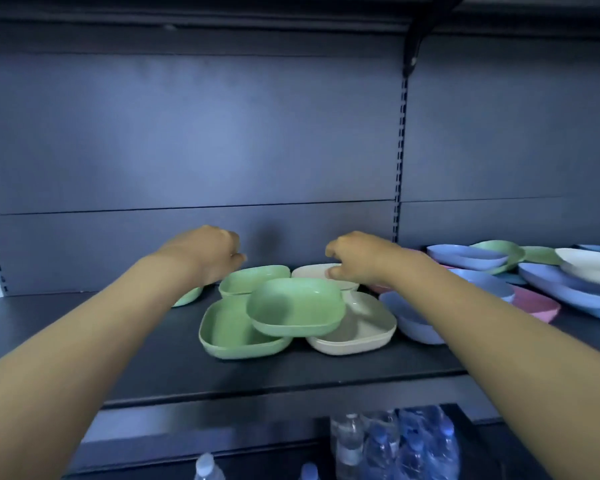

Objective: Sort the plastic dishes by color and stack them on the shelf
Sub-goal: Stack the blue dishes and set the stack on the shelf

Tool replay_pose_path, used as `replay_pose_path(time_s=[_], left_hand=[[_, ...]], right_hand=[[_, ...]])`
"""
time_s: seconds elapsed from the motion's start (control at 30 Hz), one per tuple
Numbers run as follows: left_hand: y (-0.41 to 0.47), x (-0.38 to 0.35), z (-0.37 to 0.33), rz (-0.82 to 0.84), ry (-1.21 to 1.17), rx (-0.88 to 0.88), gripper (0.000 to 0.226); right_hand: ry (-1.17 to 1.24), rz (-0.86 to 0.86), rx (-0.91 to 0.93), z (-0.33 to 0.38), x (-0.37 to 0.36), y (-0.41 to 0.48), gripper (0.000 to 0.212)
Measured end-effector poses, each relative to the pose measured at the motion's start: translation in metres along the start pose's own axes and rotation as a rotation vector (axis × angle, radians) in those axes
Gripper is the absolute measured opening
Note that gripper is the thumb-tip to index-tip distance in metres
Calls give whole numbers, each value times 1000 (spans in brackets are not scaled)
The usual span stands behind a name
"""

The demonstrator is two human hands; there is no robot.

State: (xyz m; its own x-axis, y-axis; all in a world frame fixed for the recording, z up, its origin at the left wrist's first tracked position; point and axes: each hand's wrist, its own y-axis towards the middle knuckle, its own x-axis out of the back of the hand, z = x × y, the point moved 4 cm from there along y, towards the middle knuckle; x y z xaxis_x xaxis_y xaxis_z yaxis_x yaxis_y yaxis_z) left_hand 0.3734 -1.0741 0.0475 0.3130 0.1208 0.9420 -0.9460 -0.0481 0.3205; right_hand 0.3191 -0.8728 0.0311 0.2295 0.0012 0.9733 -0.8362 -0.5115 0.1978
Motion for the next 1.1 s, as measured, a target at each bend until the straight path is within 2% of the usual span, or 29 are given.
replay_pose_path(time_s=[0.27, 0.4, 0.5, 0.57, 0.63, 0.8, 0.9, 1.0, 1.1], left_hand=[[-45, 20, -165, -13, -76, -89, 35], [-58, 22, -234, -5, -104, -122, 34], [-58, 24, -266, 5, -153, -119, 33], [-55, 26, -283, 6, -164, -114, 32], [-49, 26, -295, 2, -169, -103, 32], [-23, 12, -303, -18, -203, -36, 31], [-1, -3, -299, -19, -226, 19, 31], [22, -20, -295, -23, -238, 64, 31], [41, -37, -293, -37, -249, 84, 31]], right_hand=[[-58, -27, -18, -104, 10, -122, 32], [-64, 5, -54, -154, 7, -173, 39], [-65, 2, -53, -189, 4, -193, 27], [-29, -9, -58, -211, 3, -200, 17], [21, -18, -77, -229, 2, -203, 21], [120, -73, -114, -260, -7, -188, 12], [159, -80, -143, -270, -21, -167, 32], [229, -77, -194, -279, -39, -138, 30], [295, -86, -224, -287, -56, -109, 36]])
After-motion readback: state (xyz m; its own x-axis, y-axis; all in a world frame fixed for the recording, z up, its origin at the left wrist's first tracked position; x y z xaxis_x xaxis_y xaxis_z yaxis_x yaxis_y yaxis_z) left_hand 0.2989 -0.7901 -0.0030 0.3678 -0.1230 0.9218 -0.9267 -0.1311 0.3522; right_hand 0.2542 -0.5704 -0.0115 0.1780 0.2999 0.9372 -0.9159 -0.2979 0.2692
